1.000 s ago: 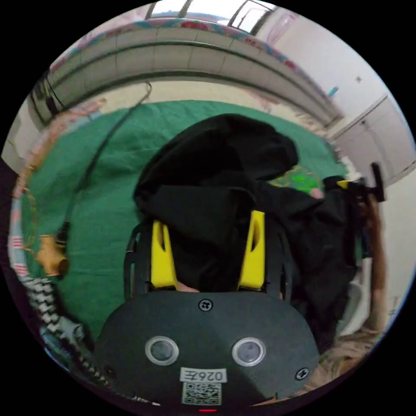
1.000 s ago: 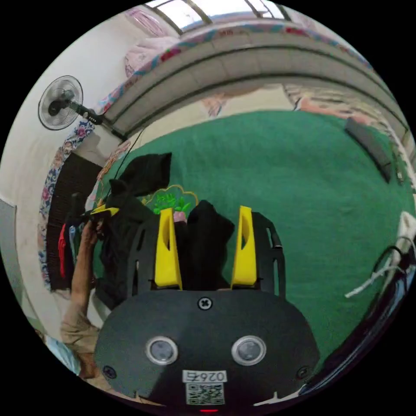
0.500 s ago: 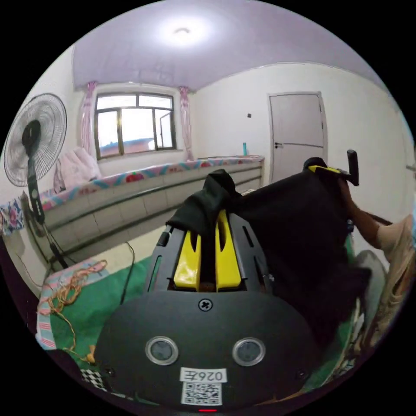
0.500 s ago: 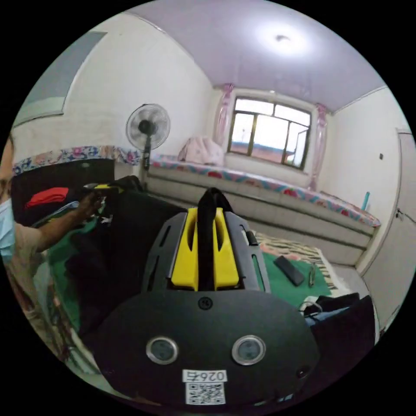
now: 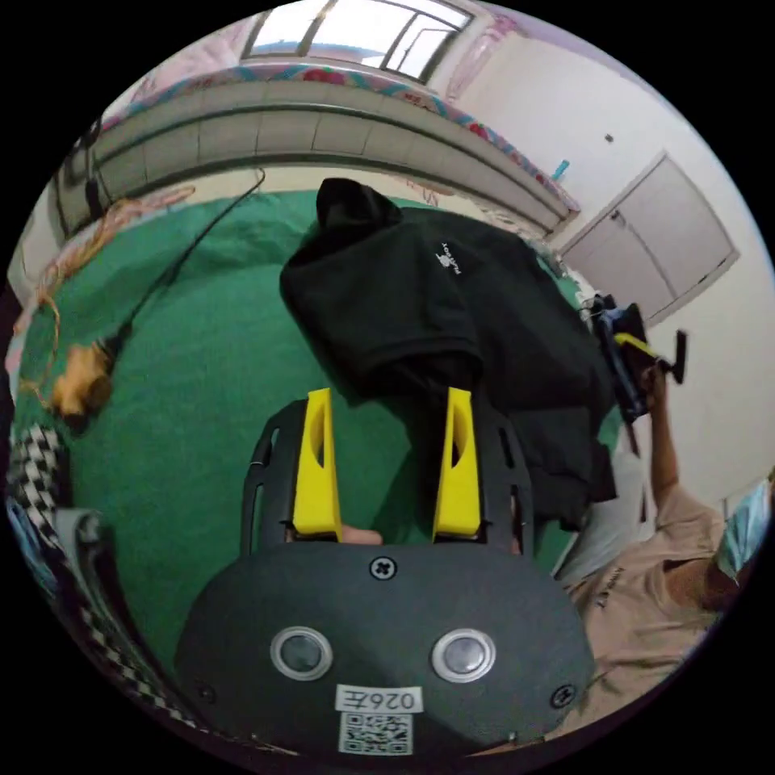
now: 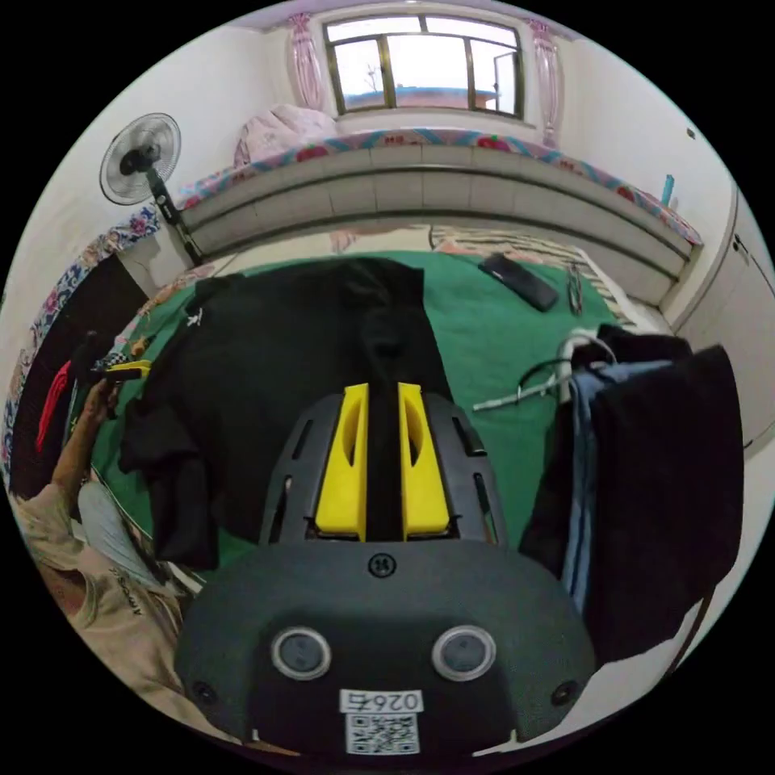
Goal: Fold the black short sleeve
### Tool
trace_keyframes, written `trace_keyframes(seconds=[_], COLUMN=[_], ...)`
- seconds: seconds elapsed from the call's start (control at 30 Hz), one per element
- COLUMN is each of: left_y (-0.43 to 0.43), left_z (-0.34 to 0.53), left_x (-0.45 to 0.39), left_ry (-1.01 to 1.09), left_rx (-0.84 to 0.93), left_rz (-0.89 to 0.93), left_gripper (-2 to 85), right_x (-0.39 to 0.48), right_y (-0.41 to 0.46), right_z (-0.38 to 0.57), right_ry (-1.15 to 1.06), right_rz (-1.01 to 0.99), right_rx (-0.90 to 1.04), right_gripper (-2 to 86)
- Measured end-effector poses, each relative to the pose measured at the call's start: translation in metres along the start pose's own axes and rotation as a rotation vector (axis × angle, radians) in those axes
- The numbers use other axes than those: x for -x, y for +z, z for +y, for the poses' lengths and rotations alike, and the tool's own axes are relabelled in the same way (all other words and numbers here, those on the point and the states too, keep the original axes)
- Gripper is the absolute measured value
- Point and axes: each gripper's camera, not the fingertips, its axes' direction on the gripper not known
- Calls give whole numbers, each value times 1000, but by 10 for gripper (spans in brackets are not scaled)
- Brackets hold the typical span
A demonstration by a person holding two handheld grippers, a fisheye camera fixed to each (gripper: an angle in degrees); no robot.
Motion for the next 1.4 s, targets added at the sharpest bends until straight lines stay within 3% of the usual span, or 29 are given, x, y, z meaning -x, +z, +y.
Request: trace_keyframes(seconds=[0.1, 0.17, 0.33, 0.4, 0.43, 0.47, 0.57, 0.67, 0.8, 0.9, 1.03, 1.13, 1.27, 1.4], left_y=[-24, -35, -4, 0, 3, 15, 22, -15, -63, -86, -122, -153, -166, -170], left_z=[36, 54, 60, 43, 37, 24, 10, 24, 59, 76, 95, 110, 104, 84], left_x=[40, 50, 15, -11, -17, -29, -29, -2, 66, 89, 85, 55, -19, -110], left_ry=[-126, -186, -180, -142, -115, -24, 22, -8, -208, -287, -292, -210, 13, 253], left_rx=[-95, -149, 33, 88, 115, 176, 234, 185, 105, 67, -26, -94, -43, -34], left_rz=[353, 448, 342, 68, 17, 8, 155, 148, 230, 263, 294, 299, 291, 67], left_gripper=[235, 234, 239, 130, 105, 53, 35, 29, 35, 59, 116, 121, 105, 76], right_x=[-28, -46, -58, -50, -41, -34, -7, 23, 48, 58, 84, 125, 184, 232], right_y=[17, 31, 62, 70, 76, 79, 73, 51, 41, 50, 28, 0, -12, 4], right_z=[45, 61, 66, 59, 54, 51, 41, 52, 71, 75, 77, 84, 86, 73], right_ry=[99, 179, 285, 289, 262, 232, 144, 61, 27, 49, 98, 26, -111, -199], right_rz=[-28, -85, -141, -77, 8, 25, -9, -115, -64, -168, -33, -6, -40, -90], right_rx=[63, 100, 120, 142, 161, 171, 218, 211, 276, 339, 250, 139, 110, 129], right_gripper=[117, 153, 145, 88, 20, 12, -11, -13, -12, 0, 26, 11, -6, -9])
